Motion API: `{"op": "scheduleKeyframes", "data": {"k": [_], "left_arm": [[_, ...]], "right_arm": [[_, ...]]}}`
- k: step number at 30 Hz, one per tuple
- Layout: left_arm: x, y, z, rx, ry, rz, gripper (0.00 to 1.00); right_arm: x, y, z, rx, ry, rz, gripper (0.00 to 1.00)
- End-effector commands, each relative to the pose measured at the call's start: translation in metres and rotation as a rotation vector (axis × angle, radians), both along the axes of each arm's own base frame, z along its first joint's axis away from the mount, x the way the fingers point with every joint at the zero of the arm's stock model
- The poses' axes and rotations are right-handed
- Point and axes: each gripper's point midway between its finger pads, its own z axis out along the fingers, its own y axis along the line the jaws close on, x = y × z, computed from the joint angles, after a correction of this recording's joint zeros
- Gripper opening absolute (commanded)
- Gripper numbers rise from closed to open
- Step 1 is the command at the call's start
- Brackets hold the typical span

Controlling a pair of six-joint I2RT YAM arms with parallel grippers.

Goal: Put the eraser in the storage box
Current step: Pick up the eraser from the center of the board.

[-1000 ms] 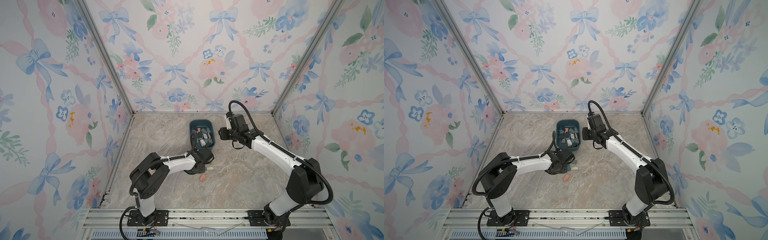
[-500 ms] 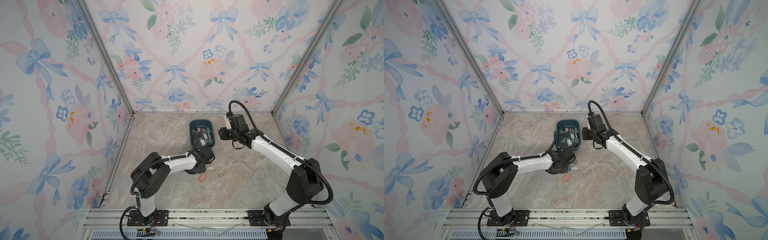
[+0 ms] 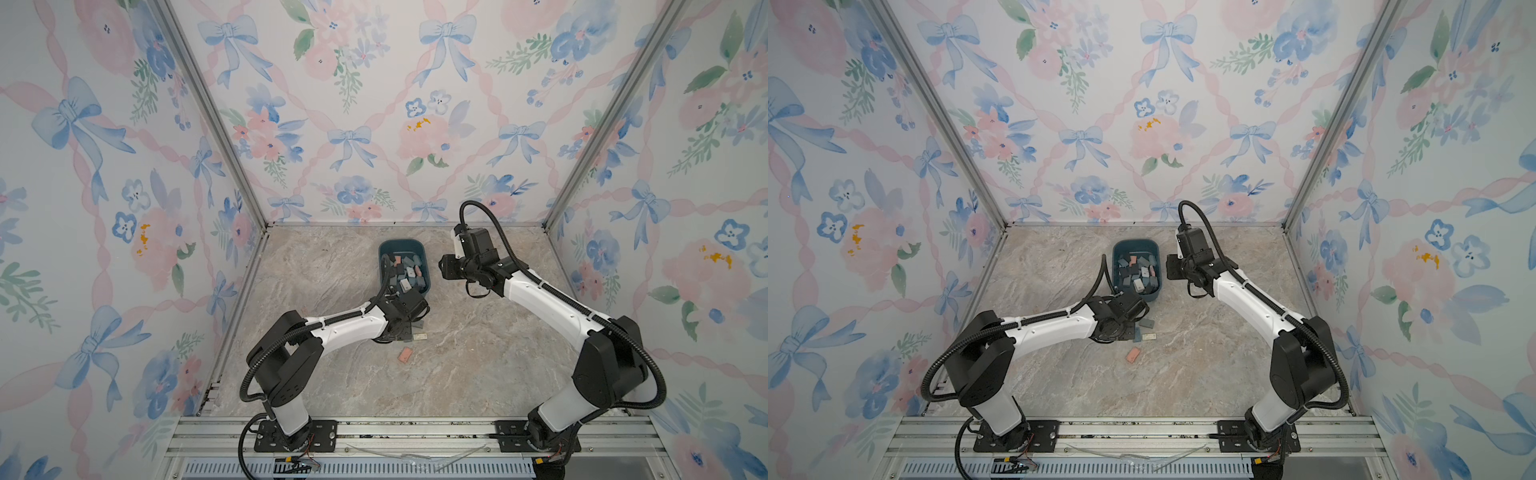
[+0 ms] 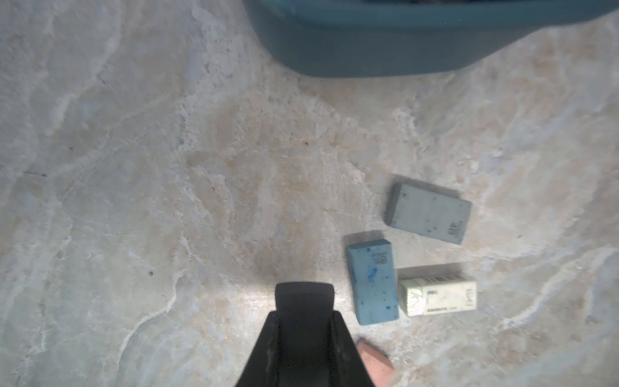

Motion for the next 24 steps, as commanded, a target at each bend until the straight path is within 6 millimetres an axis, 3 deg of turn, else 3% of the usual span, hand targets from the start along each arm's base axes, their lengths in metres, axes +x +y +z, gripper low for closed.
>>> {"op": "scheduleKeyframes", "data": {"k": [1,8,11,17,24], "left_arm": [[0.017,0.001,0.035,-0.031,-0.075,-0.003,0.23],[0.067,0.0,0.076,-0.041,-0.187,0.003,0.24],[0.092,-0.003,0.084,-0.032,-0.215,-0.001,0.24],[0.14,-0.018,0.084,-0.028,-0.229,-0.036,0.24],[0.198,-0.044,0.07,-0.078,-0.223,-0.079,0.24]], "right_arm": [[-0.003,-0.008,0.008,0.018,-0.011,-0.014,0.49],[-0.004,-0.015,0.007,0.027,-0.008,-0.032,0.49],[-0.004,-0.02,0.004,0.025,-0.001,-0.039,0.49],[-0.005,-0.033,0.003,0.022,0.007,-0.065,0.49],[-0.011,-0.049,0.003,0.012,0.016,-0.096,0.49]]}}
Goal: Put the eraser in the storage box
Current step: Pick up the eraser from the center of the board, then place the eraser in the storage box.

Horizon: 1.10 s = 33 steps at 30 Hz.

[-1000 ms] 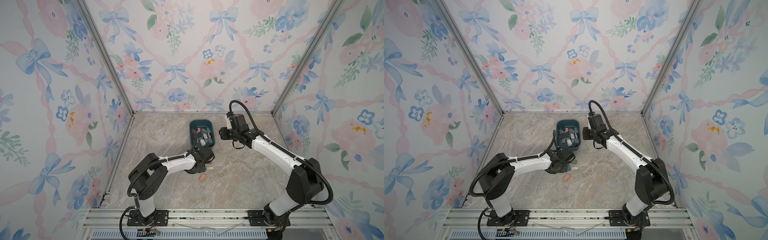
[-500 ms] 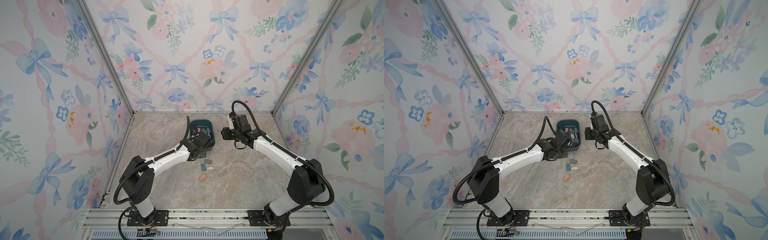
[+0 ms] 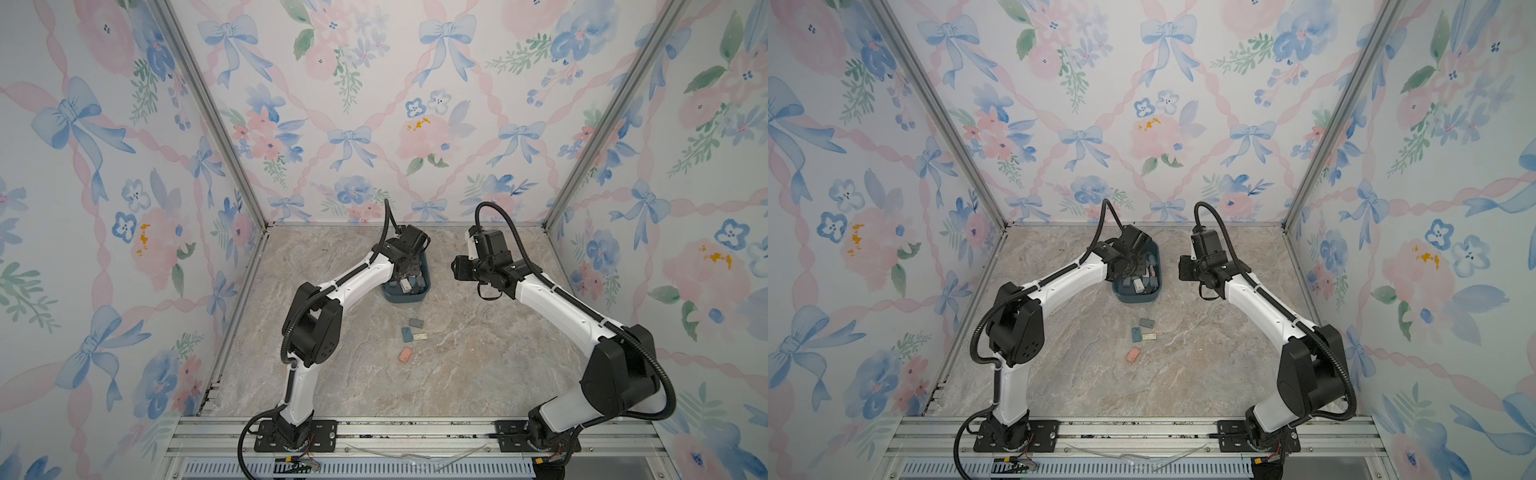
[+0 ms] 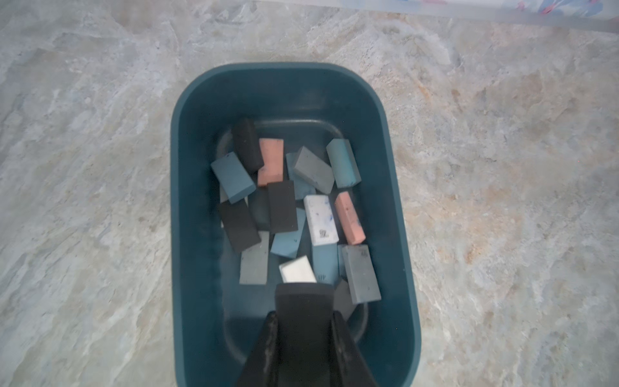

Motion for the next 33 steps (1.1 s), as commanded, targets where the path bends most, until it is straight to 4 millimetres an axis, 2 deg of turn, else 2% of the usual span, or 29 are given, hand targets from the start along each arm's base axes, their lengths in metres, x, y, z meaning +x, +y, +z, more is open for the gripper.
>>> {"op": "scheduleKeyframes", "data": {"k": [1,5,11,16,21,27,33], "left_arm": [[0.023,-0.011,-0.005,-0.019,0.011,-0.06,0.24],[0.051,-0.02,-0.024,-0.077,0.035,-0.058,0.22],[0.081,-0.03,-0.048,-0.13,0.048,-0.071,0.22],[0.095,-0.032,-0.063,-0.166,0.063,-0.06,0.22],[0.1,-0.029,-0.072,-0.168,0.07,-0.045,0.25],[0.101,-0.026,-0.071,-0.174,0.071,-0.033,0.39],[0.1,-0.029,-0.053,-0.191,0.052,-0.046,0.44]], "right_arm": [[-0.008,-0.012,0.003,0.006,0.007,-0.028,0.49],[-0.011,-0.021,0.0,0.001,0.017,-0.051,0.49],[-0.013,-0.027,-0.003,0.003,0.029,-0.071,0.49],[-0.014,-0.031,-0.004,-0.007,0.038,-0.072,0.49],[-0.015,-0.033,-0.007,-0.005,0.047,-0.077,0.49],[-0.015,-0.032,-0.007,0.007,0.045,-0.079,0.49],[-0.018,-0.03,-0.004,0.023,0.045,-0.071,0.49]]}}
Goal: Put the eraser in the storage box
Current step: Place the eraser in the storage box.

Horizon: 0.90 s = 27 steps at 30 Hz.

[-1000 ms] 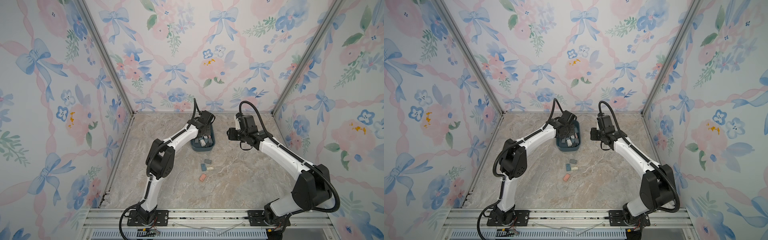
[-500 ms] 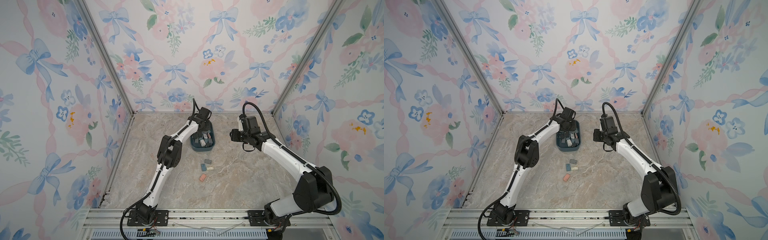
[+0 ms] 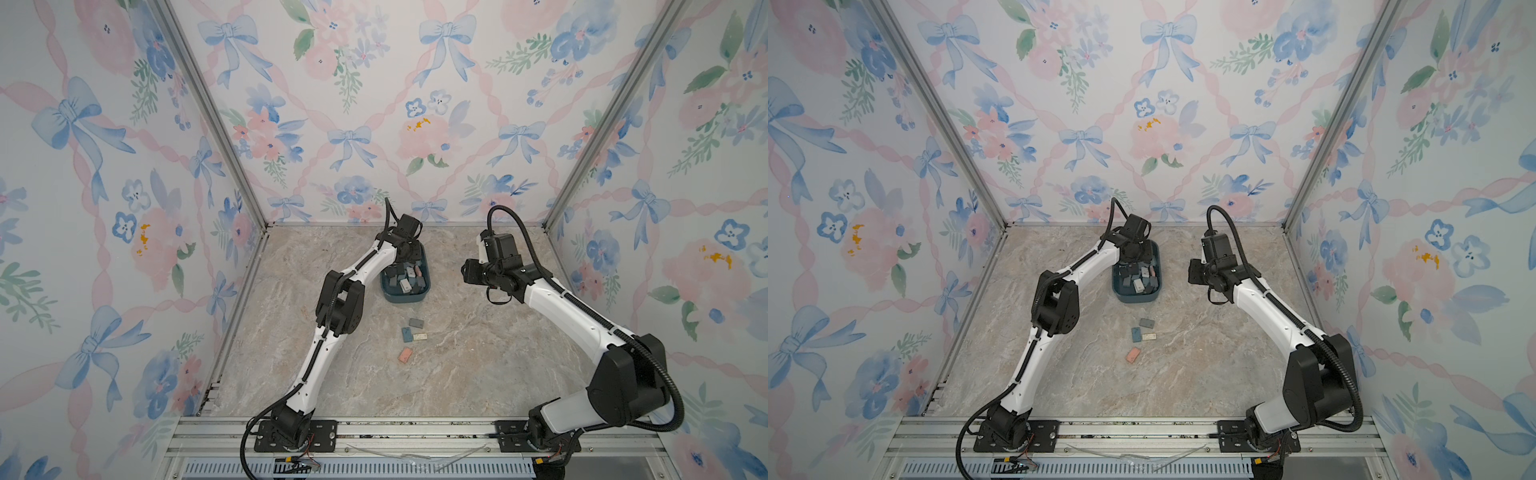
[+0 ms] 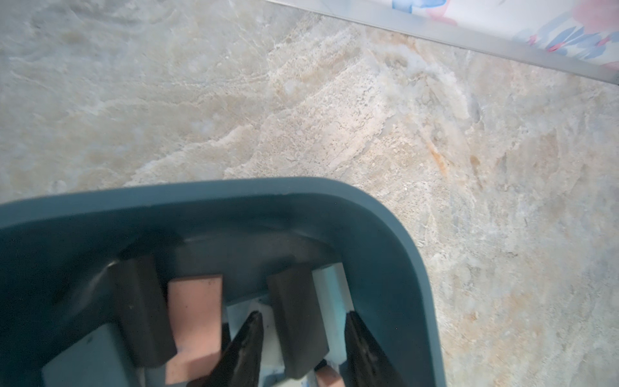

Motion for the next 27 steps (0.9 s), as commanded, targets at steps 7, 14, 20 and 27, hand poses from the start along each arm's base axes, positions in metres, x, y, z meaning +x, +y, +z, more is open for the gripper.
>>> {"op": "scheduleKeyframes", "data": {"k": [7,14,20,27], "left_arm": [[-0.01,0.001,0.064,-0.013,-0.081,-0.025,0.43],[-0.039,0.006,0.124,0.027,-0.174,-0.048,0.42],[-0.074,0.018,0.165,0.065,-0.252,-0.052,0.42],[-0.117,0.045,0.193,0.033,-0.341,-0.024,0.42]], "right_arm": [[-0.029,0.018,0.001,-0.003,0.021,0.092,0.49],[-0.069,0.045,-0.022,-0.052,0.094,0.264,0.53],[-0.099,0.071,-0.045,-0.081,0.157,0.416,0.57],[-0.123,0.103,-0.073,-0.166,0.223,0.597,0.61]]}}
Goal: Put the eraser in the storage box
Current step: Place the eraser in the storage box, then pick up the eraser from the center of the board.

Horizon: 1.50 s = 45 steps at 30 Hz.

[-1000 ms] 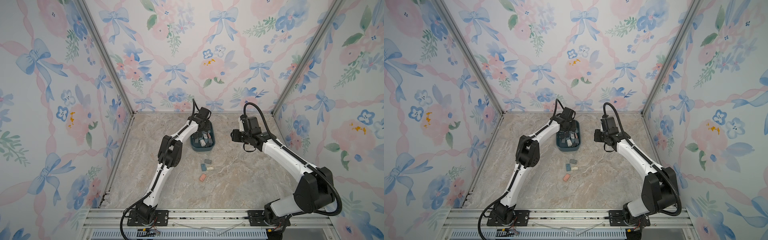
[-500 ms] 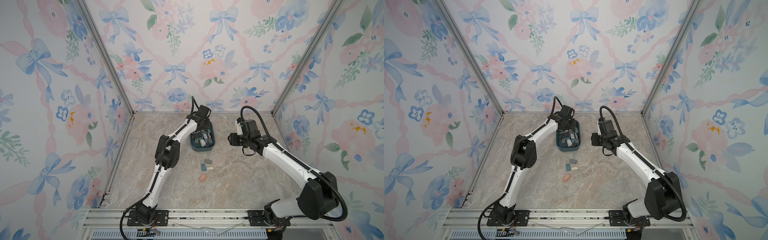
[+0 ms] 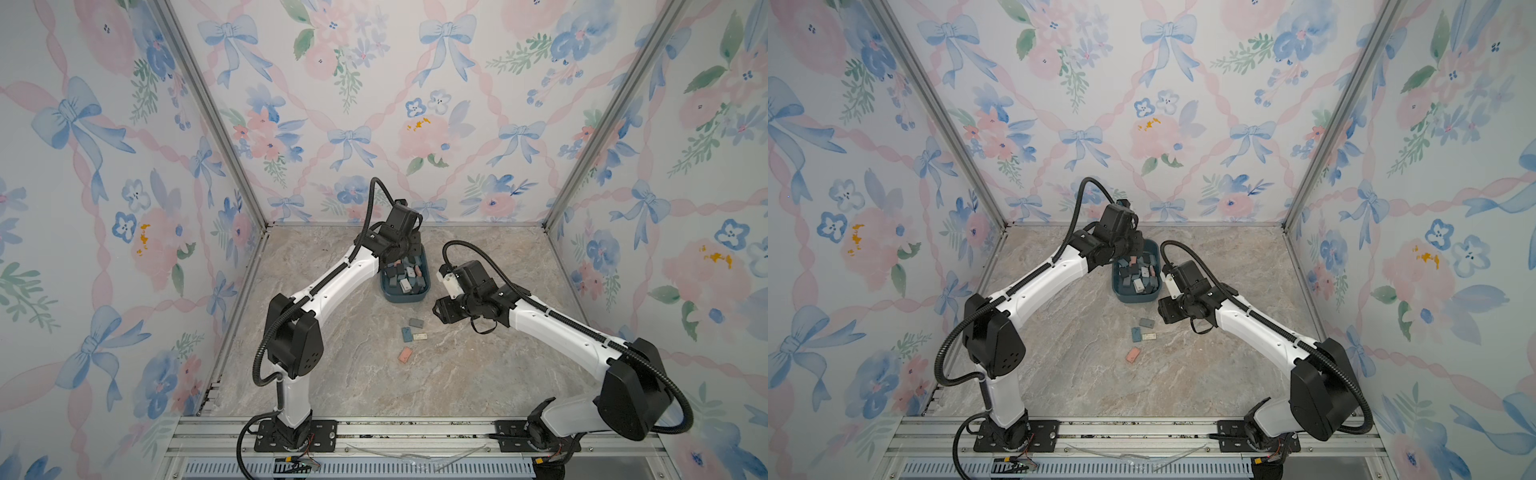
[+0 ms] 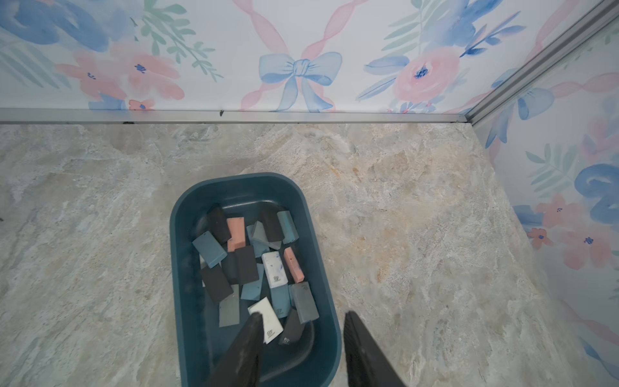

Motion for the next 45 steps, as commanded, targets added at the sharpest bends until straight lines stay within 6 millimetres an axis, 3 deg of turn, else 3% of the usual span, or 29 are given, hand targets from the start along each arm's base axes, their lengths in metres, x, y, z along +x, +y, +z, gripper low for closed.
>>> {"op": "scheduleKeyframes", "data": {"k": [1,6,11,20,30,45], "left_arm": [[-0.013,0.019,0.016,-0.005,-0.075,0.033,0.42],[-0.045,0.051,0.021,-0.014,-0.113,0.088,0.43],[-0.07,0.083,0.019,-0.01,-0.133,0.157,0.44],[-0.099,0.113,0.016,-0.026,-0.151,0.22,0.44],[-0.112,0.132,0.02,-0.038,-0.18,0.267,0.45],[-0.113,0.133,0.017,-0.045,-0.174,0.274,0.45]], "right_arm": [[-0.017,0.012,-0.024,-0.08,0.059,0.115,0.62],[-0.026,0.024,-0.048,-0.156,0.105,0.185,0.63],[-0.018,0.021,-0.071,-0.248,0.122,0.162,0.67],[0.0,0.031,-0.082,-0.259,0.109,0.138,0.67],[0.01,0.045,-0.093,-0.259,0.122,0.158,0.67],[0.018,0.048,-0.109,-0.284,0.131,0.155,0.63]]}}
